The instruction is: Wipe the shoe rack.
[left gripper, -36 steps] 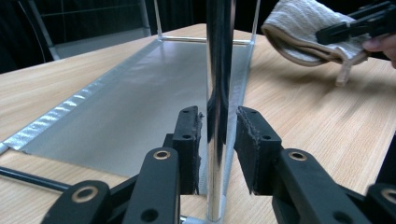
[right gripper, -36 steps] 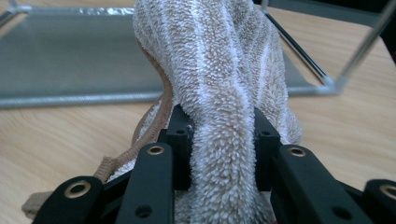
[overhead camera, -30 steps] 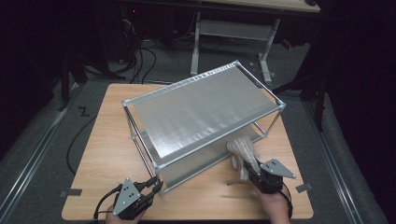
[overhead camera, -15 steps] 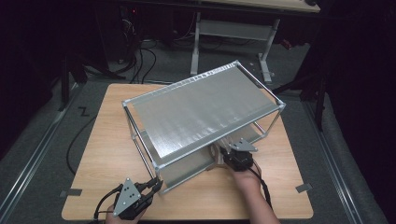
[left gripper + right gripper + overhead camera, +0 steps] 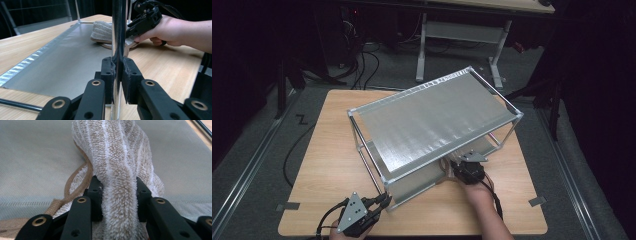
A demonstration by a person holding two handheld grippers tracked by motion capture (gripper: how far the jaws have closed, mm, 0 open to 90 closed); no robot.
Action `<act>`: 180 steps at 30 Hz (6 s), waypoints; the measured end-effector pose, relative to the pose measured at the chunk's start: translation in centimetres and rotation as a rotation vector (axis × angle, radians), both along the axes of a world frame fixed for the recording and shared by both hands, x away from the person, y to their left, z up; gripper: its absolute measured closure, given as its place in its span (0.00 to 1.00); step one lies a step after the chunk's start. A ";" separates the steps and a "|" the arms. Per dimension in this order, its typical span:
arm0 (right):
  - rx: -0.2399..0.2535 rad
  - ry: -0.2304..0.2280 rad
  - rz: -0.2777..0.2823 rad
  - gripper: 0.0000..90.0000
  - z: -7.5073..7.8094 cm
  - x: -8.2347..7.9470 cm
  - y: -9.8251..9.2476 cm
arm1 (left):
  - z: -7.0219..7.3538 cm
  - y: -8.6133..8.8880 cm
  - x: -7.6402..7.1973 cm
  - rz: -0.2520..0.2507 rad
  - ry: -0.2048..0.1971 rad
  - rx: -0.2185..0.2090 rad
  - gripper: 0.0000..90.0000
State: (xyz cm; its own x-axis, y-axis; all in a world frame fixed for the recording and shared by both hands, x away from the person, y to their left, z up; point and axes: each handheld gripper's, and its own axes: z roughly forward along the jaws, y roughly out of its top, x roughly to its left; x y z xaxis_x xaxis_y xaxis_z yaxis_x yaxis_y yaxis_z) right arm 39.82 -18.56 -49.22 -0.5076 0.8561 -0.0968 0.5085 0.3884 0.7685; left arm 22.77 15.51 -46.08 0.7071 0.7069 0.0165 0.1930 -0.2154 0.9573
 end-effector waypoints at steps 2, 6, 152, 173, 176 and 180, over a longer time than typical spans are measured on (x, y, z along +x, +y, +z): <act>-0.007 -0.005 0.001 0.74 0.0 -0.4 -0.6 | 0.0 -0.4 -0.2 -0.015 0.000 0.001 0.89; -0.001 0.000 -0.016 0.74 0.1 -1.6 -1.7 | 0.1 -1.2 -0.8 -0.040 -0.004 0.014 0.89; 0.044 -0.052 -0.288 0.64 -0.3 0.5 -11.2 | -0.5 -1.2 -1.6 -0.031 0.026 -0.073 0.89; 0.085 0.009 0.003 0.51 -0.6 -3.2 -1.3 | -0.5 -1.2 -1.6 -0.034 0.026 -0.079 0.89; 0.053 -0.012 0.088 0.51 -0.7 -4.5 0.8 | -0.5 -1.3 -1.6 -0.033 0.026 -0.079 0.89; 0.058 0.021 0.157 0.50 -0.6 -6.5 3.5 | -0.5 -1.3 -1.5 -0.032 0.026 -0.079 0.89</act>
